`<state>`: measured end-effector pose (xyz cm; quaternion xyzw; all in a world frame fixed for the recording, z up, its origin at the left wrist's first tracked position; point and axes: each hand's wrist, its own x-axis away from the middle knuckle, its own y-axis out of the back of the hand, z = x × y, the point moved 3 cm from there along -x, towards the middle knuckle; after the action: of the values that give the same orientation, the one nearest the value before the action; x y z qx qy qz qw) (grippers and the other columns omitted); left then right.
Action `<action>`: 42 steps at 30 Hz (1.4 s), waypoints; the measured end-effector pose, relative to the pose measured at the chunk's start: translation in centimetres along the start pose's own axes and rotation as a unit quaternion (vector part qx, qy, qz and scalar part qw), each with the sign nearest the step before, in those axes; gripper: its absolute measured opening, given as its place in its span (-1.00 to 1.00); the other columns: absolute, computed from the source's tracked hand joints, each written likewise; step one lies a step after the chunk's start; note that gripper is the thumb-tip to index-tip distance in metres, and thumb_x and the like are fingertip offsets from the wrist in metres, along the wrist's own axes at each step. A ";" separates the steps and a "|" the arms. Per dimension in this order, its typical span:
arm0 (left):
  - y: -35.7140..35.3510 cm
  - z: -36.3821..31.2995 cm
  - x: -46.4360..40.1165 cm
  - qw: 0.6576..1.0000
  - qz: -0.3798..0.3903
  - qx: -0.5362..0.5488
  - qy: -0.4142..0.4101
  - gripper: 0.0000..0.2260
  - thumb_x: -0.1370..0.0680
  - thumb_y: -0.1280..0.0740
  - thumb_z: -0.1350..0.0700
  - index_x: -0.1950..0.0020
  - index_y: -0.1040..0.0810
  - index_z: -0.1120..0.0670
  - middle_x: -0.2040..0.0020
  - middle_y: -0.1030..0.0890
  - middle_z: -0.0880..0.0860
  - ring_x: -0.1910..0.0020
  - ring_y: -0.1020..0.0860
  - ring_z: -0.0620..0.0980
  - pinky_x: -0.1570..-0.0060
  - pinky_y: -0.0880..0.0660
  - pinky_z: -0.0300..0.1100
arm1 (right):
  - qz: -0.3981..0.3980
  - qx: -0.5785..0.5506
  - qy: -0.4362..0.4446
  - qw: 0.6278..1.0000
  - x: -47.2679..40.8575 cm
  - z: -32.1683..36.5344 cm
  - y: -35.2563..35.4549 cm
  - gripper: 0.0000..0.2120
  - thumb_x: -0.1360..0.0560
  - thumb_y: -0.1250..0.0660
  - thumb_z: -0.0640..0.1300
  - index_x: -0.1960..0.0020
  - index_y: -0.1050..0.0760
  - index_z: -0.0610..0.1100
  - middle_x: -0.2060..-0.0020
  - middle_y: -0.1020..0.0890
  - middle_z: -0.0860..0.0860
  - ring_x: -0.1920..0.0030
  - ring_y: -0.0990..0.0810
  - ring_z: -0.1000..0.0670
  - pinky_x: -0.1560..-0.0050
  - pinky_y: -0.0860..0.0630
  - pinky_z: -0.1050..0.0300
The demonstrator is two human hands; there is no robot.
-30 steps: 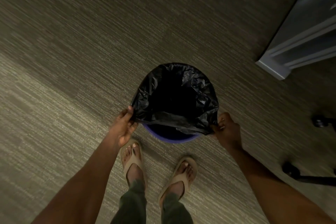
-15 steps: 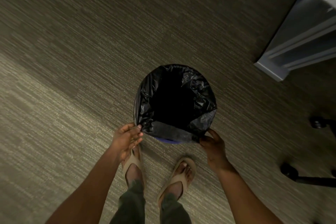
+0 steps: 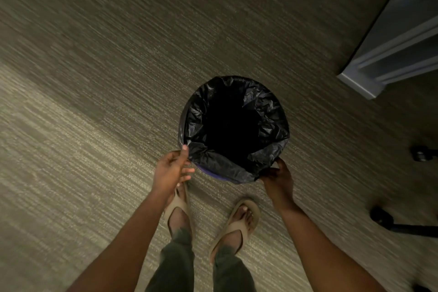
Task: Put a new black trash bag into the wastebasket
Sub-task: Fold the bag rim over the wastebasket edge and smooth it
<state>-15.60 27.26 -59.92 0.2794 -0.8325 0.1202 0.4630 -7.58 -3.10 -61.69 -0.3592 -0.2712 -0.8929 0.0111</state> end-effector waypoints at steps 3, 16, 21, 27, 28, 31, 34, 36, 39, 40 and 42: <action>-1.1 0.3 0.7 0.999 -0.021 -0.017 -0.026 -0.51 -0.43 -0.60 -0.08 -0.22 -0.52 0.09 0.26 -0.76 0.07 0.31 -0.74 -0.05 0.49 -0.52 -0.28 | -0.029 -0.077 -0.052 0.995 1.1 -0.5 -0.2 -0.26 -0.43 -0.57 -0.22 -0.52 -0.36 0.01 0.06 -0.73 -0.01 0.07 -0.71 0.08 0.09 -0.61 0.10; 0.7 3.0 0.0 1.000 -0.004 -0.024 -0.003 -0.73 -0.56 -0.47 0.29 -0.23 -0.53 0.18 0.27 -0.59 0.03 0.32 -0.65 -0.06 0.22 -0.49 -0.11 | 0.059 -0.356 -0.315 0.878 5.6 -1.7 -4.9 -0.83 -0.64 -0.27 -0.27 -0.16 -0.59 -0.16 0.12 -0.75 -0.05 0.09 -0.70 -0.04 0.14 -0.53 0.03; 1.9 2.7 -1.2 0.997 -0.007 -0.073 -0.008 -0.84 -0.56 -0.43 0.38 0.05 -0.54 0.14 0.35 -0.62 0.04 0.35 -0.60 0.01 0.34 -0.57 -0.24 | 0.052 -0.244 -0.279 0.927 4.8 -1.9 -4.7 -0.91 -0.59 -0.35 -0.32 0.00 -0.57 -0.17 0.18 -0.69 -0.09 0.21 -0.65 -0.04 0.21 -0.47 0.08; 0.8 2.1 -2.8 0.988 -0.020 -0.152 -0.012 -0.80 -0.57 -0.32 0.50 0.11 -0.48 0.23 0.39 -0.50 0.11 0.34 -0.46 0.02 0.09 -0.61 -0.16 | 0.079 -0.135 -0.243 0.957 2.5 -1.0 -3.4 -0.86 -0.46 -0.43 -0.43 0.14 -0.59 -0.22 0.38 -0.58 -0.16 0.53 -0.52 0.03 0.55 -0.34 0.25; 0.6 1.9 -3.1 0.986 -0.023 -0.163 -0.014 -0.80 -0.57 -0.26 0.55 0.08 -0.48 0.26 0.35 -0.47 0.16 0.33 -0.44 0.03 0.12 -0.64 -0.22 | 0.084 -0.108 -0.235 0.962 2.1 -1.0 -3.1 -0.88 -0.45 -0.44 -0.40 0.15 -0.60 -0.21 0.37 -0.59 -0.16 0.52 -0.53 0.02 0.54 -0.37 0.24; 0.1 1.5 -3.8 0.978 -0.038 -0.203 -0.008 -0.86 -0.54 -0.31 0.51 -0.04 -0.58 0.39 0.16 -0.64 0.22 0.26 -0.63 0.02 0.33 -0.58 -0.37 | 0.077 -0.062 -0.224 0.970 0.9 -0.9 -2.8 -0.91 -0.47 -0.44 -0.36 0.15 -0.62 -0.20 0.44 -0.65 -0.11 0.52 -0.61 0.00 0.52 -0.46 0.21; -0.5 1.2 -3.9 0.985 -0.068 -0.161 -0.003 -0.85 -0.53 -0.41 0.42 -0.08 -0.62 0.30 0.08 -0.72 0.23 0.41 -0.69 -0.08 0.51 -0.52 -0.36 | 0.061 -0.070 -0.231 0.969 0.1 -0.8 -2.9 -0.93 -0.51 -0.42 -0.34 0.11 -0.61 -0.21 0.43 -0.67 -0.12 0.52 -0.63 -0.01 0.46 -0.52 0.17; -0.4 1.5 -4.0 0.990 -0.086 -0.106 0.028 -0.87 -0.54 -0.42 0.39 -0.05 -0.59 0.26 0.09 -0.72 0.25 0.41 -0.70 0.02 0.57 -0.52 -0.29 | 0.052 -0.094 -0.225 0.968 0.1 -0.8 -2.7 -0.91 -0.52 -0.39 -0.38 0.10 -0.57 -0.23 0.45 -0.67 -0.13 0.56 -0.63 0.01 0.53 -0.54 0.19; 0.6 2.3 -4.0 0.995 -0.045 -0.026 0.087 -0.85 -0.57 -0.39 0.41 -0.11 -0.56 0.28 0.03 -0.71 0.28 0.39 -0.73 0.01 0.49 -0.58 -0.26 | 0.064 -0.176 -0.227 0.956 0.9 -0.8 -1.9 -0.92 -0.55 -0.33 -0.43 0.01 -0.54 -0.29 0.41 -0.70 -0.17 0.48 -0.68 -0.02 0.47 -0.60 0.18; 1.3 2.6 -4.0 0.995 -0.037 -0.010 0.094 -0.81 -0.59 -0.37 0.41 -0.19 -0.55 0.29 -0.04 -0.70 0.29 0.32 -0.75 0.00 0.43 -0.62 -0.26 | 0.061 -0.204 -0.232 0.949 1.0 -0.7 -1.4 -0.90 -0.56 -0.31 -0.43 -0.03 -0.53 -0.31 0.31 -0.70 -0.21 0.41 -0.70 -0.06 0.41 -0.63 0.15; 2.9 2.6 -4.0 0.993 -0.063 0.037 0.098 -0.72 -0.63 -0.30 0.41 -0.34 -0.51 0.25 -0.11 -0.67 0.29 0.17 -0.73 0.05 0.32 -0.68 -0.25 | 0.019 -0.244 -0.237 0.940 0.6 -0.5 -0.1 -0.84 -0.61 -0.23 -0.43 -0.14 -0.51 -0.31 0.11 -0.65 -0.26 0.26 -0.67 -0.12 0.26 -0.62 0.07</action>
<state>-17.41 29.85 -64.51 0.3348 -0.7590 0.1483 0.5383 -8.40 -3.18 -61.62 -0.5570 -0.0329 -0.8205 -0.1242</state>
